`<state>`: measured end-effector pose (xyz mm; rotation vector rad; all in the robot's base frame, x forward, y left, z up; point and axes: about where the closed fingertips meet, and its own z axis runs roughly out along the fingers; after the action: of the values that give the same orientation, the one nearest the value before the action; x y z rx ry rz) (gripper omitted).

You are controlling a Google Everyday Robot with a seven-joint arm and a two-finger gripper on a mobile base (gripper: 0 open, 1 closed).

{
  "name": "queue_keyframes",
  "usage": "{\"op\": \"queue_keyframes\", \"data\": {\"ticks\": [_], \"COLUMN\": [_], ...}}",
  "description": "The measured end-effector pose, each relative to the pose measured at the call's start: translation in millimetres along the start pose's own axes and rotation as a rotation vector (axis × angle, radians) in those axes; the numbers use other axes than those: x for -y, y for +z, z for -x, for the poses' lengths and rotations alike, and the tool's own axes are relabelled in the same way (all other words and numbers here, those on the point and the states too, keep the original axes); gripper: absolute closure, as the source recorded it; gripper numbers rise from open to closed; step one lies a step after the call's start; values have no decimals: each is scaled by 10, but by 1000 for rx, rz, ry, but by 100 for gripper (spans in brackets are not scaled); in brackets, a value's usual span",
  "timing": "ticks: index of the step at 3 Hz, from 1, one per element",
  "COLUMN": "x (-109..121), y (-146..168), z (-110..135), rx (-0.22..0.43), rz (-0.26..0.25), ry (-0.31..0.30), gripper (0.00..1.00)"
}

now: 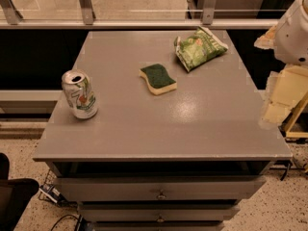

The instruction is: Knock 7up can over

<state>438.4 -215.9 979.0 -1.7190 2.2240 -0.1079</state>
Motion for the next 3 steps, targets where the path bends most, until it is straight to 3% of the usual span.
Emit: {"op": "queue_keyframes", "data": {"ticks": [1,2,3], "x": [1,72,101], "y": [1,107,411], "z": [4,211,519], "rx": [2,132,349], "rz": [-1,-28,-38], "ry": [0,6,-21], "gripper": [0,0,0]}}
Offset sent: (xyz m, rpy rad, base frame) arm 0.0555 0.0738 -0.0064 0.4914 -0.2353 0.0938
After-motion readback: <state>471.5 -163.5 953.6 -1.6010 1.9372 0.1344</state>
